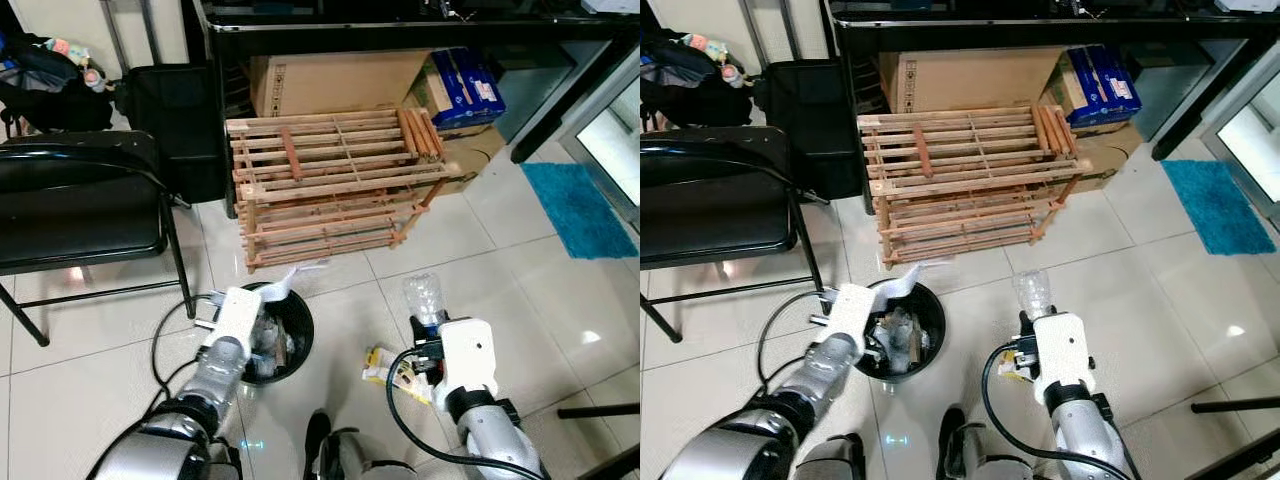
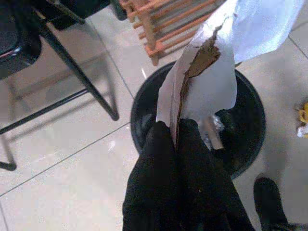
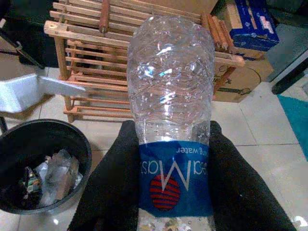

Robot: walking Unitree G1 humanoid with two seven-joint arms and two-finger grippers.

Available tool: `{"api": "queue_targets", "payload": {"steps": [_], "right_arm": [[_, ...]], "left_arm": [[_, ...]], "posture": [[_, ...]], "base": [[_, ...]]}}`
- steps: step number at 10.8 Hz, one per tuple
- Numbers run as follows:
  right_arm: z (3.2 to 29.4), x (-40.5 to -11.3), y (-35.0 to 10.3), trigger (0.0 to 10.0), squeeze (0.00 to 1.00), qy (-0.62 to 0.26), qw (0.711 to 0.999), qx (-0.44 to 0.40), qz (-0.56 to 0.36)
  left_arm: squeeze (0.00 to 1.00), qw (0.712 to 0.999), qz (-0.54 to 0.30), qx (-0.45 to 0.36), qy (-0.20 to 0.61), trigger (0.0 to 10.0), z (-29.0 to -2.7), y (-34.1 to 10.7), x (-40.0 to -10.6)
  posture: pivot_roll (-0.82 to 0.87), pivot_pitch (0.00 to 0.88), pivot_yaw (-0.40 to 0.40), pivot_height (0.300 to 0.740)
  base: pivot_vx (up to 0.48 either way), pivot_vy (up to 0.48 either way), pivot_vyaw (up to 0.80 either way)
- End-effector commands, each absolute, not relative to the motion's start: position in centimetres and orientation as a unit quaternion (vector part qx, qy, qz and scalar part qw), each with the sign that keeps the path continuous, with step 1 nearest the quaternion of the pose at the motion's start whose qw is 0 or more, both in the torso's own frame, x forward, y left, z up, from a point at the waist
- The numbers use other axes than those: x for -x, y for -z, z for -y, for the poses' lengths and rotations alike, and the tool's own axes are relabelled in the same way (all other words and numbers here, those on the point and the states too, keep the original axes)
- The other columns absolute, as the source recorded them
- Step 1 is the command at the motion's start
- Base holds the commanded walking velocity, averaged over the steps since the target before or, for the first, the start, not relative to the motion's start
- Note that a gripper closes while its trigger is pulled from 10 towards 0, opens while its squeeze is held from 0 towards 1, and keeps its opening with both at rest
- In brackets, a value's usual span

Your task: Picking trash to rubbish bin

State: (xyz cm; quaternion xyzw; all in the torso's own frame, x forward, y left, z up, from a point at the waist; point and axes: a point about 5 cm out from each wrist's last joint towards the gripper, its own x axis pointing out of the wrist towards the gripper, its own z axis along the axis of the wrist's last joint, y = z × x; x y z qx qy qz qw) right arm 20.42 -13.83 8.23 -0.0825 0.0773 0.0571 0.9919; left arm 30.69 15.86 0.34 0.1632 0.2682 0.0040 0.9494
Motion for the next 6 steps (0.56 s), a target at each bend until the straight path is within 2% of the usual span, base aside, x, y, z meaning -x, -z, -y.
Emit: {"api": "queue_targets", "payload": {"steps": [1, 5, 6], "right_arm": [[14.6, -20.0, -8.1, 10.0, 0.00, -0.047, 0.991, 0.089, -0.088], [14.6, -19.6, -8.1, 10.0, 0.00, -0.046, 0.990, 0.089, -0.095], [14.7, -19.5, -8.1, 10.0, 0.00, -0.045, 0.990, 0.090, -0.096]], "left_arm": [[0.00, 0.948, -0.276, -0.159, -0.006, 10.0, -15.5, 0.0, -30.5], [0.00, 0.952, -0.262, -0.155, -0.030, 10.0, -16.1, -1.0, -31.4], [0.28, 0.952, -0.260, -0.156, -0.036, 10.0, -16.4, -1.2, -31.5]], "posture": [[-0.05, 0.264, -0.182, 0.740], [-0.06, 0.270, -0.186, 0.740], [-0.06, 0.270, -0.187, 0.740]], "base": [[0.000, 0.000, 0.00], [0.000, 0.000, 0.00], [0.000, 0.000, 0.00]]}}
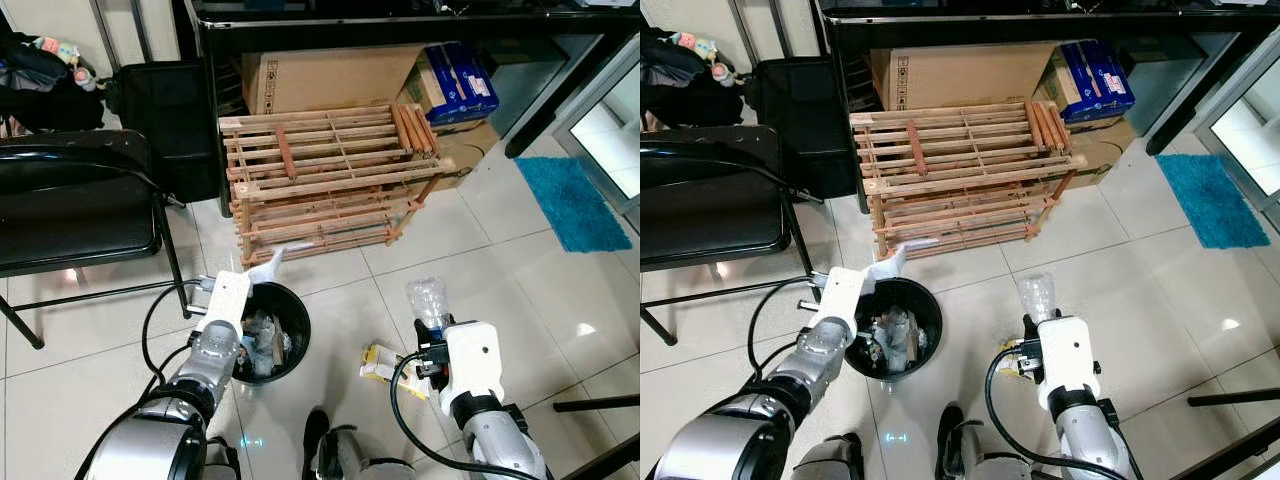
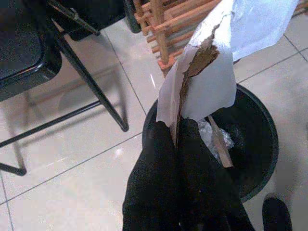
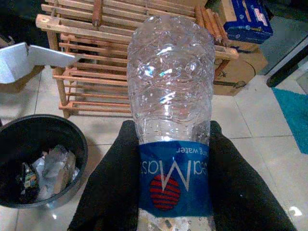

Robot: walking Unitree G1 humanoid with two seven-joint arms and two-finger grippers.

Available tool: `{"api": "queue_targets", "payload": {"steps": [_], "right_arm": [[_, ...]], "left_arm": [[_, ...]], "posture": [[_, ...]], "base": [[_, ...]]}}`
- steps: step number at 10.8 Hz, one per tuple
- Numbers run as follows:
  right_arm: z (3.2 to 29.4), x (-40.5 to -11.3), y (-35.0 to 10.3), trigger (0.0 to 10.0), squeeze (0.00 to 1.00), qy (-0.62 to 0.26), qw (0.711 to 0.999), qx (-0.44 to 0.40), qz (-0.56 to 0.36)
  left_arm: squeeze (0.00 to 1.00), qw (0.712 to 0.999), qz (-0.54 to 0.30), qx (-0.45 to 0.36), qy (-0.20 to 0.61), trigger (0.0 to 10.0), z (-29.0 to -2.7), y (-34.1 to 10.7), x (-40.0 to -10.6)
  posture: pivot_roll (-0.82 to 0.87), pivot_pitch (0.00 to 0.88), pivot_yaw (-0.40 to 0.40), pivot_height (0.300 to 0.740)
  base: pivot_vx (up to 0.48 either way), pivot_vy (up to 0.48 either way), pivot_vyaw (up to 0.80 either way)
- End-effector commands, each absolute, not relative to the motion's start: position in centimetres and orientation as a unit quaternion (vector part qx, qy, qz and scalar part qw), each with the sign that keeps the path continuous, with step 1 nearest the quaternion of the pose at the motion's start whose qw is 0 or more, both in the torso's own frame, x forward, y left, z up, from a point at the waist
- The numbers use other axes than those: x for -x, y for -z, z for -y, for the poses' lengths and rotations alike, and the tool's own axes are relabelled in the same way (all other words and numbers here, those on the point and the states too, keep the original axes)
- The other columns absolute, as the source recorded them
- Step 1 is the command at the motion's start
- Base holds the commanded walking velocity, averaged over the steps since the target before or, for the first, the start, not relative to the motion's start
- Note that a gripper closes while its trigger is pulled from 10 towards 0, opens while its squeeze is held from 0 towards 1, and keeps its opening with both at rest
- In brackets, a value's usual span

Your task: Picking trash to rubbish bin

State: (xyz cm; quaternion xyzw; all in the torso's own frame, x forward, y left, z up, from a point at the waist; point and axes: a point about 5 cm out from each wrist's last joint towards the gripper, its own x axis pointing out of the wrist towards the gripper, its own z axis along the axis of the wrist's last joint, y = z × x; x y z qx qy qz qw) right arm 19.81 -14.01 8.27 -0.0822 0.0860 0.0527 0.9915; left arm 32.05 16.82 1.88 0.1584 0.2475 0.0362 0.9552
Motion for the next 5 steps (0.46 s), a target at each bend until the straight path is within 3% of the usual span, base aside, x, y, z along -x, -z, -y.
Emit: {"api": "queue_targets", "payload": {"steps": [1, 2, 5], "right_arm": [[14.76, -19.44, -8.09, 10.0, 0.00, -0.044, 0.990, 0.090, -0.097], [14.85, -19.34, -8.09, 10.0, 0.00, -0.043, 0.990, 0.091, -0.098], [15.00, -19.11, -8.14, 10.0, 0.00, -0.041, 0.990, 0.093, -0.100]], "left_arm": [[0.91, 0.953, -0.258, -0.156, -0.040, 10.0, -16.57, -1.36, -31.64], [1.00, 0.954, -0.252, -0.157, -0.050, 10.0, -16.84, -1.67, -31.88], [1.00, 0.953, -0.248, -0.160, -0.063, 10.0, -17.31, -1.96, -32.07]], "posture": [[-0.06, 0.270, -0.187, 0.740], [-0.06, 0.271, -0.189, 0.740], [-0.07, 0.271, -0.192, 0.740]], "base": [[0.000, 0.000, 0.00], [0.000, 0.000, 0.00], [0.000, 0.000, 0.00]]}}
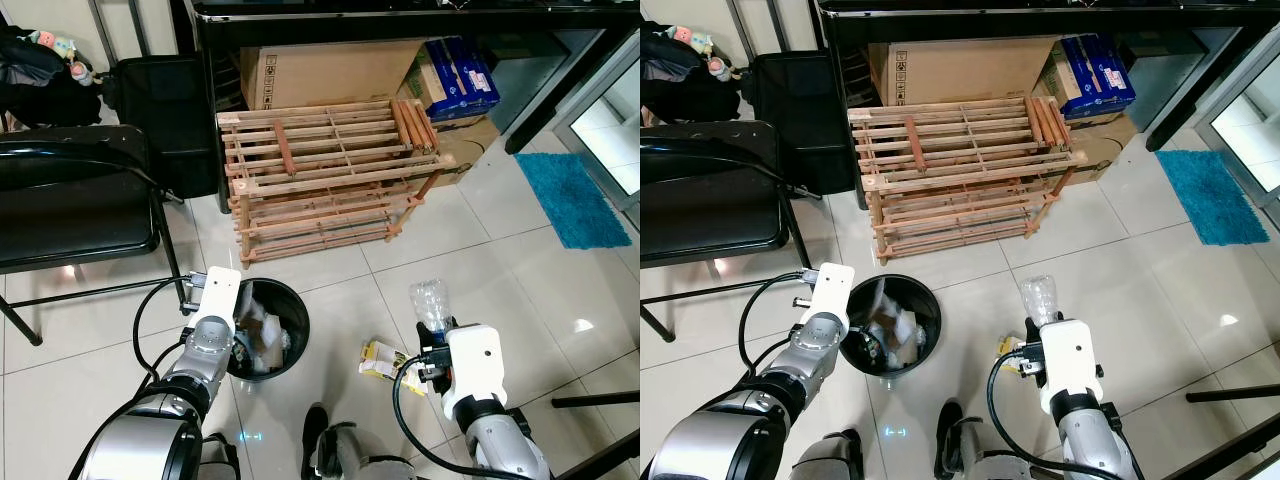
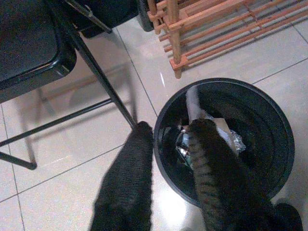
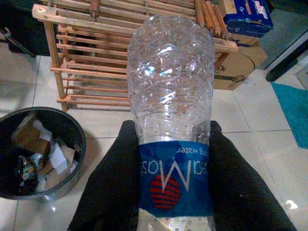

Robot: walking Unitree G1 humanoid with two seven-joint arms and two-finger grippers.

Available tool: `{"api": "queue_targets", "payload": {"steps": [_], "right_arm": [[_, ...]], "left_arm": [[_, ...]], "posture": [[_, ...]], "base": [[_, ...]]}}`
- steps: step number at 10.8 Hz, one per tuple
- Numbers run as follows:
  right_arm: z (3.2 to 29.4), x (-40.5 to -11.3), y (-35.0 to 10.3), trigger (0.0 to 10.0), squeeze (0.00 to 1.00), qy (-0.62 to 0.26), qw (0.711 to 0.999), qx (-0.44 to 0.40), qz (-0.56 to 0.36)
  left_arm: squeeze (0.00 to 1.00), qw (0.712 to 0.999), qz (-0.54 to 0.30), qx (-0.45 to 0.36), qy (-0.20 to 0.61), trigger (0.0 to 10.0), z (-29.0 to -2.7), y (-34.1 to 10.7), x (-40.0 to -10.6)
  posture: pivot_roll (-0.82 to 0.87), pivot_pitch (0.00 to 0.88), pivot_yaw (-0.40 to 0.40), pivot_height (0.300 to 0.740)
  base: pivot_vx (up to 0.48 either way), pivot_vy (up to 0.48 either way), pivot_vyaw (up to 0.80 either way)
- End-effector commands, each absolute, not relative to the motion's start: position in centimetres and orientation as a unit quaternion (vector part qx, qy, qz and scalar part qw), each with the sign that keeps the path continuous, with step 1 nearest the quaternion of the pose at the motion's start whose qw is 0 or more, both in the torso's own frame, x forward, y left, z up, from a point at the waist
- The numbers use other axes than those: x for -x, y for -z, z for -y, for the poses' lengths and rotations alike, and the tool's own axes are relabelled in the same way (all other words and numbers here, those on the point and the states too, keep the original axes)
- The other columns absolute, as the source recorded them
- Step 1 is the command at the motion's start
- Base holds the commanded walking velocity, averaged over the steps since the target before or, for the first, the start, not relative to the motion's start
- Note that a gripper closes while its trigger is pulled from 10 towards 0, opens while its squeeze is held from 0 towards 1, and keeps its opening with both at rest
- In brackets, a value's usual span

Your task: Picking trash to rubbish bin

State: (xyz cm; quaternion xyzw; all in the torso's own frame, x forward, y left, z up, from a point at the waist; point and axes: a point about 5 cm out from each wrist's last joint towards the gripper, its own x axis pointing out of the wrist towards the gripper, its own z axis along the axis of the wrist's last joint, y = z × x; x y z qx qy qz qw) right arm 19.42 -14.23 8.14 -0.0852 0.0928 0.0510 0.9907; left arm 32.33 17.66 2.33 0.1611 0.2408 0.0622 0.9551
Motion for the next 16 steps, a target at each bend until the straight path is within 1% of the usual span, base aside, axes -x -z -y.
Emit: {"api": "queue_targets", "payload": {"steps": [1, 5, 7, 9, 11, 12, 14, 16], "right_arm": [[15.0, -19.1, -8.2, 10.0, 0.00, -0.041, 0.990, 0.093, -0.100], [15.1, -19.4, -8.2, 10.0, 0.00, -0.043, 0.990, 0.094, -0.098], [14.7, -20.5, -8.0, 10.0, 0.00, -0.061, 0.989, 0.096, -0.094], [14.5, -22.6, -7.4, 10.0, 0.00, -0.089, 0.986, 0.105, -0.094], [14.6, -25.0, -6.8, 10.0, 0.00, -0.110, 0.983, 0.116, -0.095], [14.2, -26.6, -6.2, 10.0, 0.00, -0.129, 0.979, 0.124, -0.098], [13.6, -28.2, -5.3, 10.0, 0.00, -0.153, 0.973, 0.134, -0.108], [12.6, -29.4, -4.0, 10.0, 0.00, -0.181, 0.965, 0.141, -0.127]], "left_arm": [[1.00, 0.953, -0.248, -0.161, -0.064, 10.0, -17.3, -2.0, -32.1], [1.00, 0.956, -0.240, -0.155, -0.067, 10.0, -17.2, -2.2, -32.3], [1.00, 0.961, -0.231, -0.135, -0.073, 10.0, -16.9, -2.1, -32.1], [1.00, 0.967, -0.224, -0.105, -0.059, 10.0, -15.9, -1.0, -30.9], [1.00, 0.975, -0.201, -0.091, -0.020, 10.0, -14.5, -0.8, -30.1], [1.00, 0.977, -0.197, -0.084, 0.008, 10.0, -13.8, -0.7, -29.2], [1.00, 0.979, -0.180, -0.091, 0.024, 10.0, -14.1, -1.2, -27.7], [1.00, 0.973, -0.203, -0.103, 0.033, 10.0, -16.1, -2.5, -25.1]], "posture": [[-0.07, 0.270, -0.193, 0.740], [-0.06, 0.264, -0.194, 0.740], [-0.01, 0.265, -0.195, 0.740], [0.06, 0.280, -0.200, 0.740], [0.15, 0.300, -0.210, 0.740], [0.20, 0.311, -0.216, 0.740], [0.26, 0.325, -0.221, 0.740], [0.37, 0.364, -0.225, 0.740]], "base": [[0.000, 0.000, 0.00], [0.000, 0.000, 0.00], [0.000, 0.000, 0.00], [0.000, 0.000, 0.00], [0.000, 0.000, 0.00], [0.000, 0.000, 0.00], [0.000, 0.000, 0.00], [0.000, 0.000, 0.00]]}}
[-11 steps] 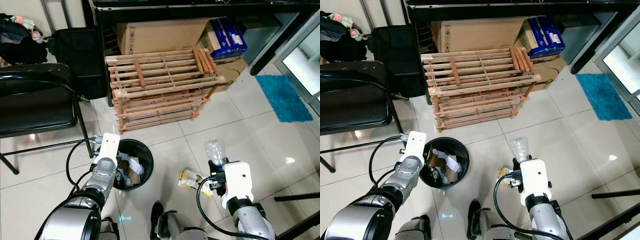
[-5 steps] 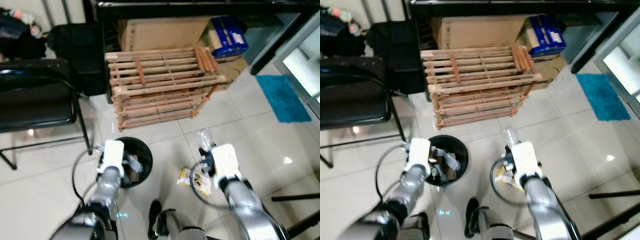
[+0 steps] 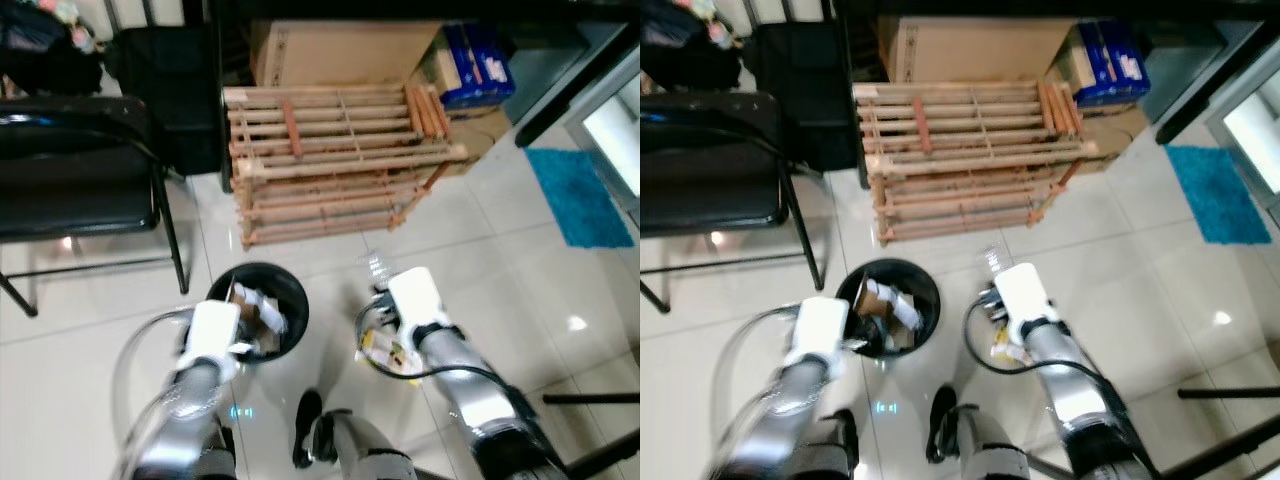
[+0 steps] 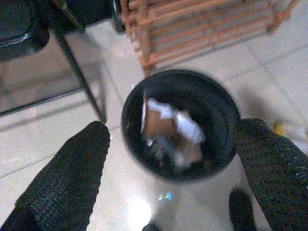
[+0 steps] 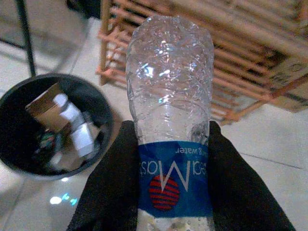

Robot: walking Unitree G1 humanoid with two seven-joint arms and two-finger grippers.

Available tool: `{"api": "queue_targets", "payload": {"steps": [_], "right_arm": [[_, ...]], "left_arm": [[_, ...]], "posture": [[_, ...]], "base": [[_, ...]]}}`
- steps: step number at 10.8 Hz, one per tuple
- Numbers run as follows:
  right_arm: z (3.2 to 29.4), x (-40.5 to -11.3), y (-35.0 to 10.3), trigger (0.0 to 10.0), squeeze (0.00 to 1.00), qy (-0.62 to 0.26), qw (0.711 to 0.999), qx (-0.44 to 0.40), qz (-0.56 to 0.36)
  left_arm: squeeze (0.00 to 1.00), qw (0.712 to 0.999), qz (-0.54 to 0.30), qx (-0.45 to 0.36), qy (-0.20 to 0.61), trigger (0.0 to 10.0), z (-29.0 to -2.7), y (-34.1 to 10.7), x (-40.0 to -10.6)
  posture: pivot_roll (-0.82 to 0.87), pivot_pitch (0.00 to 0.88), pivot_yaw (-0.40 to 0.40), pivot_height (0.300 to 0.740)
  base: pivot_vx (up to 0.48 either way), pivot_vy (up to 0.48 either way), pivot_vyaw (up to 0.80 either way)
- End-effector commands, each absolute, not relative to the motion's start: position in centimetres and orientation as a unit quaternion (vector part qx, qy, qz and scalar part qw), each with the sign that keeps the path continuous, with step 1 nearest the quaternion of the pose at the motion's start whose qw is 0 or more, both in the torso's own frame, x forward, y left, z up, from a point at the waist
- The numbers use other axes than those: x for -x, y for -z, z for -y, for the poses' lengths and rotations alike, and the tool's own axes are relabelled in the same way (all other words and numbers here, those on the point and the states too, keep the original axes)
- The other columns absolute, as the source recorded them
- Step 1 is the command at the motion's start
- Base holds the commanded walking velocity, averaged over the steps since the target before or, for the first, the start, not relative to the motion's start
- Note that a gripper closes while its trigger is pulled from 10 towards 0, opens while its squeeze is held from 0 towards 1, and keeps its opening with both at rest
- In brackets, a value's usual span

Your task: Picking trash to rubbish bin

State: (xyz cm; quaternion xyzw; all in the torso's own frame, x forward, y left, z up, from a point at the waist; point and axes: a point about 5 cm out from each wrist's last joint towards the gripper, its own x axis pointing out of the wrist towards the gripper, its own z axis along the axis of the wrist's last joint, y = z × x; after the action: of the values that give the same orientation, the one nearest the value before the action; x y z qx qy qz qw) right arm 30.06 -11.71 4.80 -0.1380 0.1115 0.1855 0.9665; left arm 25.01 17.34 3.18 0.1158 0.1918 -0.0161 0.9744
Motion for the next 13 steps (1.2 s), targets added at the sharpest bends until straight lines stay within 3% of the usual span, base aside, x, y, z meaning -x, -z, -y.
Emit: {"api": "queue_targets", "payload": {"steps": [1, 4, 6, 13], "right_arm": [[12.0, -29.6, -3.4, 10.0, 0.00, -0.192, 0.962, 0.141, -0.134], [10.3, -29.9, -2.0, 10.0, 0.00, -0.214, 0.954, 0.135, -0.158], [8.8, -29.9, -1.5, 10.0, 0.00, -0.229, 0.950, 0.126, -0.170], [3.2, -29.8, -2.3, 10.0, 0.00, -0.276, 0.944, 0.074, -0.168]], "left_arm": [[1.00, 0.967, -0.222, -0.116, 0.039, 10.0, -17.2, -3.3, -23.4], [1.00, 0.950, -0.275, -0.135, 0.058, 10.0, -20.3, -6.7, -18.2], [1.00, 0.938, -0.308, -0.147, 0.064, 10.0, -21.2, -8.1, -16.2], [1.00, 0.920, -0.349, -0.155, 0.082, 10.0, -21.2, -10.2, -13.9]], "posture": [[0.41, 0.386, -0.224, 0.740], [0.52, 0.442, -0.209, 0.740], [0.60, 0.474, -0.192, 0.740], [0.70, 0.500, -0.160, 0.740]], "base": [[0.000, 0.000, 0.00], [0.000, 0.000, 0.00], [0.000, 0.000, 0.00], [0.000, 0.000, 0.00]]}}
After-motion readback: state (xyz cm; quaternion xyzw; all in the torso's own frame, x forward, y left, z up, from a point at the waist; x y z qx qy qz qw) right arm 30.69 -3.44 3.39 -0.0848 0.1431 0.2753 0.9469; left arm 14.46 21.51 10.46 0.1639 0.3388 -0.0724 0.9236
